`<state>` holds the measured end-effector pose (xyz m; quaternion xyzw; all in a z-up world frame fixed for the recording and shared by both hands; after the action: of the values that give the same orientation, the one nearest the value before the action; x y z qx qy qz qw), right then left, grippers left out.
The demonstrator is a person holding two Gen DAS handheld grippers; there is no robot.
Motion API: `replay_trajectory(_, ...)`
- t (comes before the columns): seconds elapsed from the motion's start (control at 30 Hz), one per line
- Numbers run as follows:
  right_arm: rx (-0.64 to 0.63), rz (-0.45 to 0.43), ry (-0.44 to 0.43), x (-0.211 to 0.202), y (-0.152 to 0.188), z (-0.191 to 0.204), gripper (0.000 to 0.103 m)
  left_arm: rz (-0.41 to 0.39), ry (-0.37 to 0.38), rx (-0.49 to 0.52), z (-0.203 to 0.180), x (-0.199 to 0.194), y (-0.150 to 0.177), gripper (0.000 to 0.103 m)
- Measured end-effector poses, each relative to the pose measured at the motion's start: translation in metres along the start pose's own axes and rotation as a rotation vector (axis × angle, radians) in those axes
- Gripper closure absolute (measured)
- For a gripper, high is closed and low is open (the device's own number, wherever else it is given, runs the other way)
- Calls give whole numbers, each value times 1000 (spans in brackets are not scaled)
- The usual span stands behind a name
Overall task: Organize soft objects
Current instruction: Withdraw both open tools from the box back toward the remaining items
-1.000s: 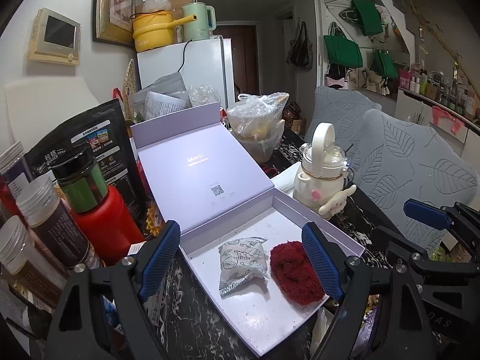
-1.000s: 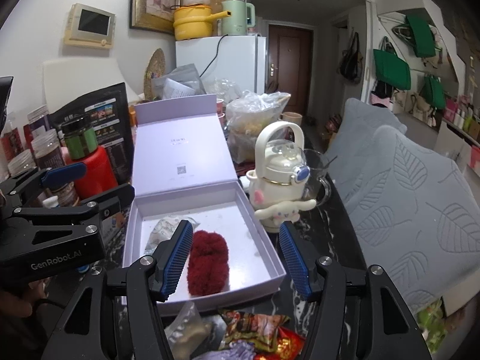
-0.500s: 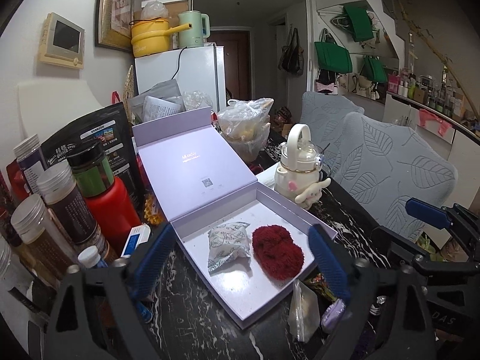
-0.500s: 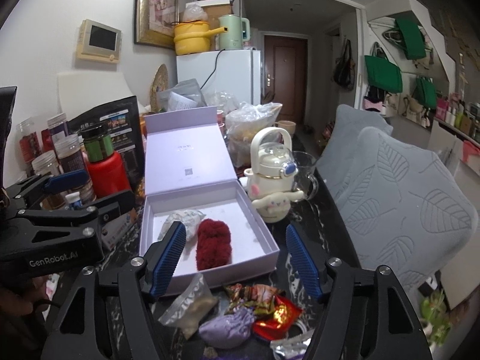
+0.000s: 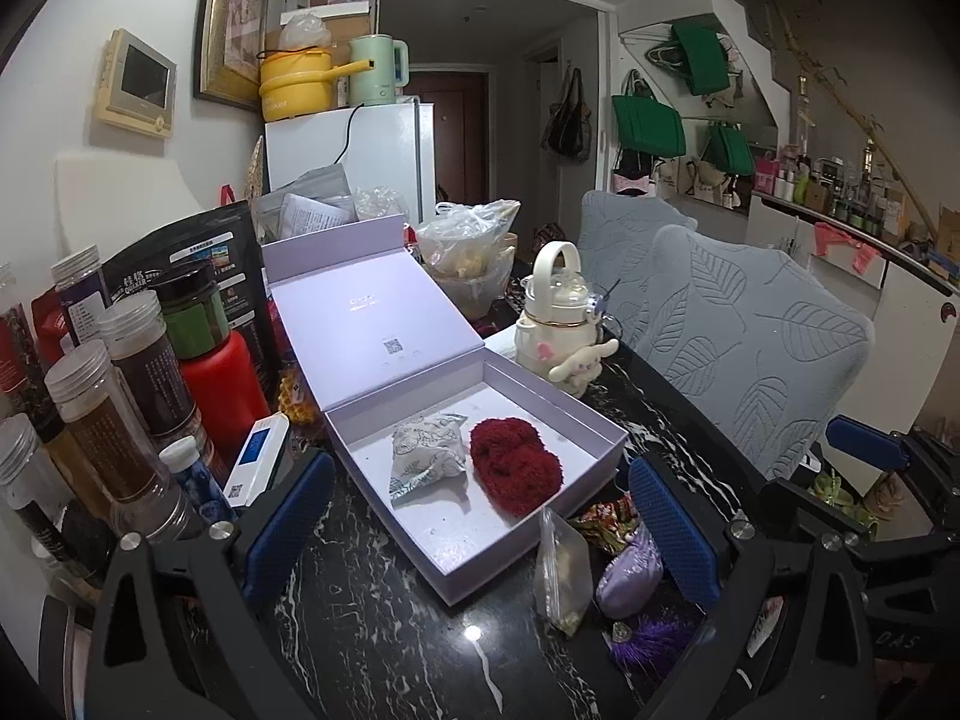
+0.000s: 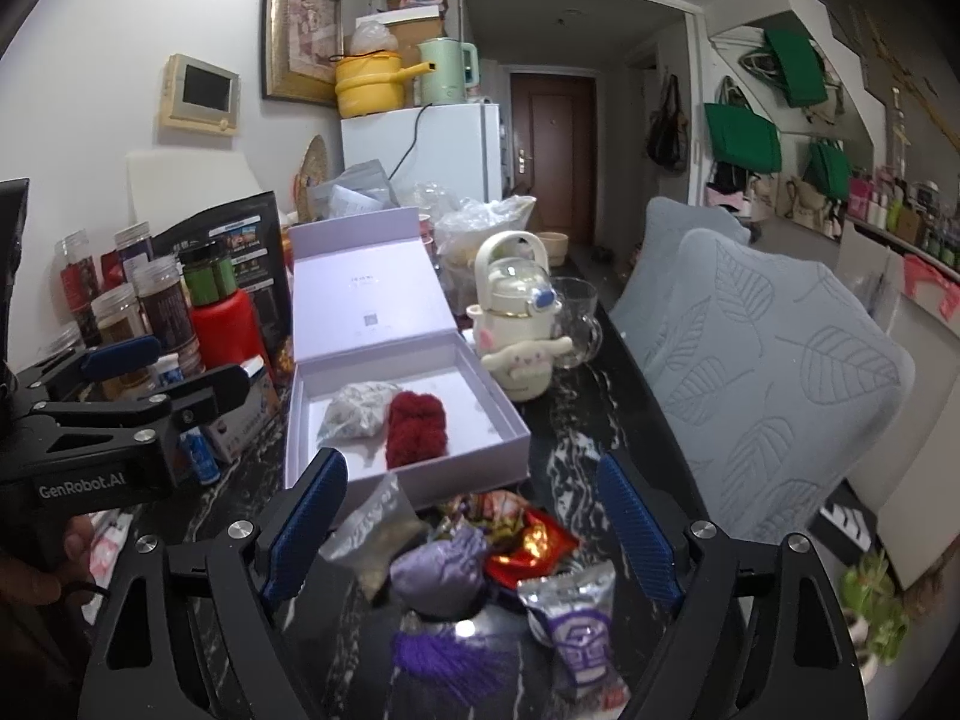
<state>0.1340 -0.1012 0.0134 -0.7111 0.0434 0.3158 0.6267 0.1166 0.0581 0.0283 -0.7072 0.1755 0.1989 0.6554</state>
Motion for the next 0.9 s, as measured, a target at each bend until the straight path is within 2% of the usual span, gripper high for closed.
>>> replay_trajectory(0.4,33,30,14,-20,36,-13,16,-2,45,4,-20,-23,28,3)
replay_trajectory(0.8,52,52,-9,-27,66,-11,16,55,71,-30,-18,-21,62,3)
replay_trajectory(0.9,59,74,-13,-21,74,-12,16,69,100,-56,-19,-17,70,3)
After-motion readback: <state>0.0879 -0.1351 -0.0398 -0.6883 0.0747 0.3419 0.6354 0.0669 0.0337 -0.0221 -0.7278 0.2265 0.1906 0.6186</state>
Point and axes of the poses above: each gripper's, at about its wrist camera, not at the fingertips, and x roughly the way its jaws point, z to its left, y to its underside, the point moved 10 cm from there along x, roughly the way its jaws point, and after that the axes turned 6 degrees about y, right-handed, at the moved point
